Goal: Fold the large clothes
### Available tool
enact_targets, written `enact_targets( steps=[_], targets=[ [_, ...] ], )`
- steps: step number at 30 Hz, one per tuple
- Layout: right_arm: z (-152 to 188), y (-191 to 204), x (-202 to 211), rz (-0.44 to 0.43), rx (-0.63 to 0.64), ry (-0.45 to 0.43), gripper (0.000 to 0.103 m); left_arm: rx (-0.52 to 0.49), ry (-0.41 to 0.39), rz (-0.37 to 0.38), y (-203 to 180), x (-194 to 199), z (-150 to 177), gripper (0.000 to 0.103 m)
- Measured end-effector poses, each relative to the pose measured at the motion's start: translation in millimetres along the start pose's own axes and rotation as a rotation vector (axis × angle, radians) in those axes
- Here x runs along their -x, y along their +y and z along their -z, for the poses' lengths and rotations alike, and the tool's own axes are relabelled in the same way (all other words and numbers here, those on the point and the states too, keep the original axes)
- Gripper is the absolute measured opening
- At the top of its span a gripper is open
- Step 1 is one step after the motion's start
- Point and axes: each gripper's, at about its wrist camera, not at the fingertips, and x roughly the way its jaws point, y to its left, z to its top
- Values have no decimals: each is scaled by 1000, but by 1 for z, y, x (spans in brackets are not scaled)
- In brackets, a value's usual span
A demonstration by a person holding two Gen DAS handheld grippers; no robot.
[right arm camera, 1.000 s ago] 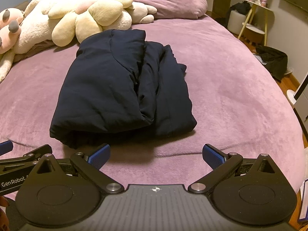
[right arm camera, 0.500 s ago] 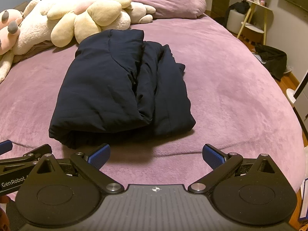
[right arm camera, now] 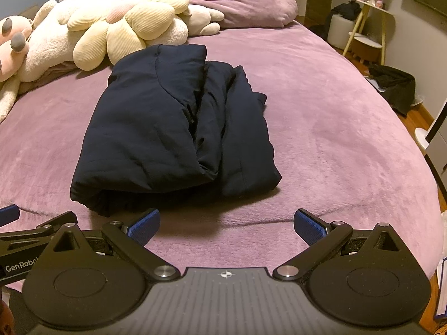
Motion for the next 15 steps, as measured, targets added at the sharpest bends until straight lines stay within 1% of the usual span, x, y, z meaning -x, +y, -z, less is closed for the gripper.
enact_targets(
  steps=[8, 15],
  targets=[
    [0, -1, 0, 3, -4, 0, 102, -17, 4, -7, -3, -1, 2, 103],
    [1, -2, -2, 7, -5, 4, 102, -9, 9, 7, -3, -1, 2, 103]
  ],
)
